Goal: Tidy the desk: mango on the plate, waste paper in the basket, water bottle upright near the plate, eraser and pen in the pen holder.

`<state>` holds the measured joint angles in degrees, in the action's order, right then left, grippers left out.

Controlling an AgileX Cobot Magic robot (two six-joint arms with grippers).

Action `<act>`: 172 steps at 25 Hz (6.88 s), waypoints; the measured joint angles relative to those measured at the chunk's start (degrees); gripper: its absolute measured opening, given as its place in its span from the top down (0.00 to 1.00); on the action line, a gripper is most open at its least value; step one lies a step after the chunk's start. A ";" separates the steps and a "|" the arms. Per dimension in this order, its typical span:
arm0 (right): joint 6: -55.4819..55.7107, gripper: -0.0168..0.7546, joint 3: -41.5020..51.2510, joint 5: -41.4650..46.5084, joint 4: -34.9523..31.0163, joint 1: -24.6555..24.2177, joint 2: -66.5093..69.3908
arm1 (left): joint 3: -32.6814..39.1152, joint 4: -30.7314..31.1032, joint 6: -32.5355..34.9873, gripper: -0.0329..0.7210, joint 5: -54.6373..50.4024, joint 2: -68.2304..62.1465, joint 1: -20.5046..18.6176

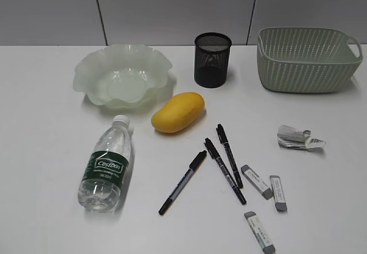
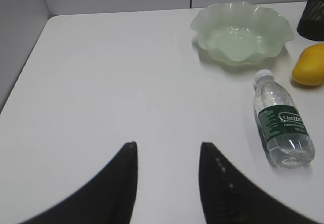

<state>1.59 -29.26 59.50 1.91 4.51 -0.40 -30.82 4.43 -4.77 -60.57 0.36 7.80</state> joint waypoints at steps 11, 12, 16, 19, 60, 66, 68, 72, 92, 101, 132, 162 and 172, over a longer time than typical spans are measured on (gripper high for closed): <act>0.00 0.67 0.00 0.00 0.00 0.00 0.00 | 0.00 0.00 0.00 0.55 0.00 0.00 0.00; 0.00 0.67 0.00 0.00 0.00 0.00 0.00 | 0.00 0.00 0.00 0.55 0.00 0.00 0.00; 0.00 0.67 0.00 0.00 0.00 0.00 0.00 | 0.00 0.00 0.00 0.55 0.00 0.00 0.00; 0.02 0.67 0.00 0.00 0.00 0.00 0.00 | 0.00 0.00 0.00 0.55 0.00 0.00 0.00; 0.02 0.67 0.00 0.00 0.06 0.00 0.00 | -38.78 -2.90 25.12 0.18 42.57 -109.26 34.02; 0.02 0.67 0.00 0.00 0.06 0.00 0.00 | -39.38 -2.90 25.12 0.18 48.62 -111.35 34.07; 0.02 0.67 0.00 0.00 -0.03 0.00 0.00 | -39.44 -2.84 25.12 0.18 48.62 -113.09 33.86; 0.02 0.67 0.00 0.00 -1.08 0.00 0.00 | -39.46 -2.84 25.12 0.18 50.01 -115.88 33.19; 0.02 0.67 0.00 0.00 -1.91 0.00 0.00 | -40.03 -2.85 25.12 0.18 54.61 -120.66 30.18; 0.02 0.67 0.00 0.00 -1.91 0.00 0.00 | -40.05 -4.43 25.08 0.25 50.13 -120.56 30.18; 0.02 0.67 0.00 0.00 -2.54 0.00 0.00 | -40.08 -13.63 25.08 0.10 54.97 -117.54 13.14; 0.07 0.67 0.00 0.00 -2.89 0.00 0.00 | -6.39 -3.48 5.66 0.48 9.79 -24.95 12.79; 0.07 0.67 0.00 0.00 -2.93 0.00 0.00 | -0.39 0.08 -2.15 0.48 -0.63 -6.20 11.54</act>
<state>1.65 -29.26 59.50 -1.03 4.51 -0.40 -31.21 4.51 -6.92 -61.20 -5.84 19.34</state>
